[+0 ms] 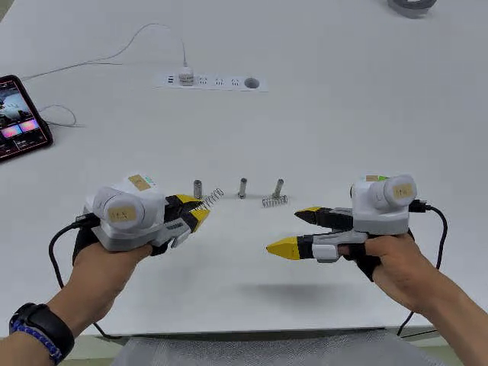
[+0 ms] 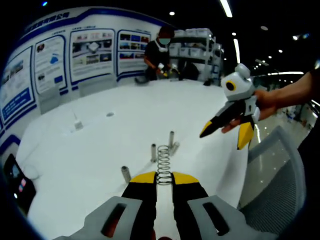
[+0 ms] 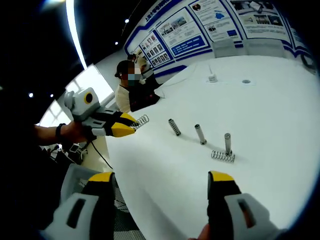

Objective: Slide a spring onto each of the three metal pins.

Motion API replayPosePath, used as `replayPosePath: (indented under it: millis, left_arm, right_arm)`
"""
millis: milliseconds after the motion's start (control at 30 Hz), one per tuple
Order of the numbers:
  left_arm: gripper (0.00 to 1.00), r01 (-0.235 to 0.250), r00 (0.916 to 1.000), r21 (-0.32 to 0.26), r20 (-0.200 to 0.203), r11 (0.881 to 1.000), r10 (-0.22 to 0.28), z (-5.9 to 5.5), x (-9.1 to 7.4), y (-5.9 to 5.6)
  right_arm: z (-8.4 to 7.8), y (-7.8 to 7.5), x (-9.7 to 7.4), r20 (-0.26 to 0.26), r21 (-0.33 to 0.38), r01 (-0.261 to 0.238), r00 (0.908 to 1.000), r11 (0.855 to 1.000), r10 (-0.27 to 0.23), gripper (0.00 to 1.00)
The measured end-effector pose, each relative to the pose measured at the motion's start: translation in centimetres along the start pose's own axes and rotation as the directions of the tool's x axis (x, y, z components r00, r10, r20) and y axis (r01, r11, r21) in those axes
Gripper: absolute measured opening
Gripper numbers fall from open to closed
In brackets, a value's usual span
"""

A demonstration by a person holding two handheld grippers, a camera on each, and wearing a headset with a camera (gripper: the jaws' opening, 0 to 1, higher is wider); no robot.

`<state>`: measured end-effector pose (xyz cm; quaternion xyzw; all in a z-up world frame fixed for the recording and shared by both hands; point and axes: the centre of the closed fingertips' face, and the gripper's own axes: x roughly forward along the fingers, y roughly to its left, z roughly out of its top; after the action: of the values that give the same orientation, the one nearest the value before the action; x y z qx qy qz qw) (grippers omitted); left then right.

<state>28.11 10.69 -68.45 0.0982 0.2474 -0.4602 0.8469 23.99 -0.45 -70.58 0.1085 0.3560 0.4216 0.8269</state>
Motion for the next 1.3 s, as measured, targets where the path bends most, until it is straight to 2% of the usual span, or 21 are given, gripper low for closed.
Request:
replayPosePath:
  millis: [300,800,933,1133,1300]
  left_arm:
    - [0.11,-0.002,1.0,0.007,0.006,1.0,0.002,0.2,-0.6,0.0]
    - [0.11,0.013,0.9998,0.028,0.014,1.0,-0.013,0.7,-0.6,-0.4]
    - [0.11,0.02,0.9996,0.035,0.019,0.999,-0.021,1.0,-0.5,-0.7]
    - [0.11,0.032,0.9989,0.048,0.032,0.998,-0.034,2.0,-0.5,-1.3]
    - [0.11,0.049,0.9976,0.056,0.045,0.997,-0.052,2.8,-0.4,-2.2]
  right_arm:
    - [1.4,0.6,0.8,0.016,-0.012,-0.035,0.9993,0.999,0.035,0.75]
    - [5.7,2.7,2.5,0.079,-0.003,-0.123,0.9892,0.992,0.123,0.64]
    - [6.7,3.5,2.9,0.106,0.006,-0.15,0.9832,0.989,0.149,0.61]
    - [7.1,4.2,3.6,0.106,0.011,-0.176,0.9791,0.984,0.174,0.58]
    - [7.6,5.2,3.7,0.13,0.036,-0.224,0.9673,0.974,0.217,0.51]
